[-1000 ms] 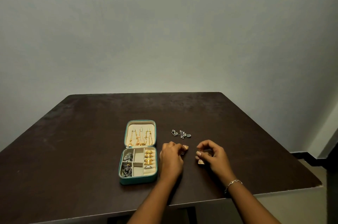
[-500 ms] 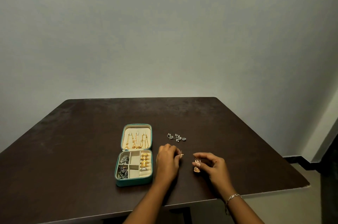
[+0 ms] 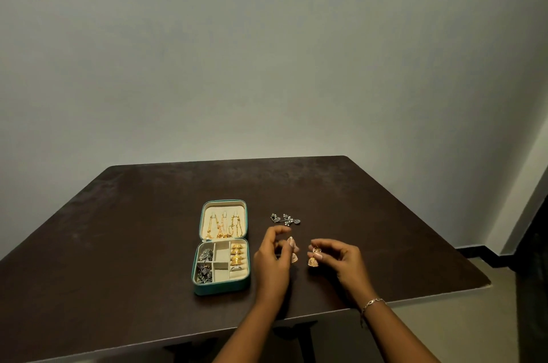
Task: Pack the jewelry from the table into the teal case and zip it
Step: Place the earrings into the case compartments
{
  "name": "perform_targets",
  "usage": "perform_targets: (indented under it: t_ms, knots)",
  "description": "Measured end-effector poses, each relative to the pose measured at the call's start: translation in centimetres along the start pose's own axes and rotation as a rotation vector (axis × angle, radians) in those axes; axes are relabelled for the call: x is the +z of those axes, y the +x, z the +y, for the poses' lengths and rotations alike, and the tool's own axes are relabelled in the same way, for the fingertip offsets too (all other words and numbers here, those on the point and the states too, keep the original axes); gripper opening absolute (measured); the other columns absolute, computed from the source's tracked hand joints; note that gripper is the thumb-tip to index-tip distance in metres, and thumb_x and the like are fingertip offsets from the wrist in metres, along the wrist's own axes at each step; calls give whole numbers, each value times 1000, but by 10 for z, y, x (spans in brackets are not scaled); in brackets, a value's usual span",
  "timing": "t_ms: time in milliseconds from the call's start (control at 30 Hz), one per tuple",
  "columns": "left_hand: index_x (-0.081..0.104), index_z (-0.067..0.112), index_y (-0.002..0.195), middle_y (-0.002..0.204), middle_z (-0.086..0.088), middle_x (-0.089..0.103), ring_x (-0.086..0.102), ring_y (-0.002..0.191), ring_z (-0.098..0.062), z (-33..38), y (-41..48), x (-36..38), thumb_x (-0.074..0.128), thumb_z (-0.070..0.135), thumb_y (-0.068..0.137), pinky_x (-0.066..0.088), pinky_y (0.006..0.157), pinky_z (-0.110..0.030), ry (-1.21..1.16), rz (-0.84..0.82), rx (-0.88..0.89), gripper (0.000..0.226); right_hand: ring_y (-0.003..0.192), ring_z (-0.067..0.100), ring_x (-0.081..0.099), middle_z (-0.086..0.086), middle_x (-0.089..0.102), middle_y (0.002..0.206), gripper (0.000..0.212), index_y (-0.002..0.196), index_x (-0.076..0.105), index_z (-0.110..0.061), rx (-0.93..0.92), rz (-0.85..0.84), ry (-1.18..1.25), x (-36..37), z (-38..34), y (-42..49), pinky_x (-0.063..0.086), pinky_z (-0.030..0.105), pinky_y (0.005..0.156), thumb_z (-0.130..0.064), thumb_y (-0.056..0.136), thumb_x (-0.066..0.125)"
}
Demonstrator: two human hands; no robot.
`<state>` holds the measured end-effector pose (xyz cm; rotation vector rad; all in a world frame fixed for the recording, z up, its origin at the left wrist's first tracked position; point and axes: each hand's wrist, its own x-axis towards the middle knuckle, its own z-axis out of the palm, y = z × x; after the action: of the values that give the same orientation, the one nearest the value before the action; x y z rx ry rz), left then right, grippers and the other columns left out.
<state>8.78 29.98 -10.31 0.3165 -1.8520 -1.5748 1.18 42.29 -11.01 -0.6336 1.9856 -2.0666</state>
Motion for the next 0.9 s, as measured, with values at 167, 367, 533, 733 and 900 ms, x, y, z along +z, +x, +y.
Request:
perform_targets:
  t_ms: [167,367,533,733,900]
  knots:
    - [64,24,81,79,0,66,63,76,-6,11,-3,-11,52,1,89,46,63,-17,-27,-73,-62,27,79,15,63,6,67,85,21,87,67,-6,-80,35,-71,1,-8,-9,54,18,68,10,75,64]
    - [62,23,87,79,-1,67,63,71,-6,22,-11,-28,53,0,88,44,54,-11,-127,-104,-125,25,62,1,62,8,60,76,16,85,59,-1,-147,25,-78,8,-24,-13,51,14,59,12,76,62]
    - [63,21,92,82,2,71,67,75,-3,26,-19,-39,56,0,87,46,56,-13,-212,-101,-150,22,69,7,63,6,66,78,11,88,65,-4,-24,-31,17,18,-31,-14,50,14,60,2,81,59]
    - [61,14,97,70,3,73,68,67,-7,23,-21,-55,55,-3,86,45,56,-16,-332,-66,-231,21,75,13,64,9,69,82,18,91,68,-3,126,-51,116,29,-37,-17,52,17,61,4,85,53]
    - [62,5,93,73,-4,73,70,68,-13,26,-23,-68,55,-4,85,54,61,-19,-446,-8,-247,14,73,16,64,9,68,79,12,85,68,-5,140,-35,99,34,-45,-22,52,19,62,1,83,57]
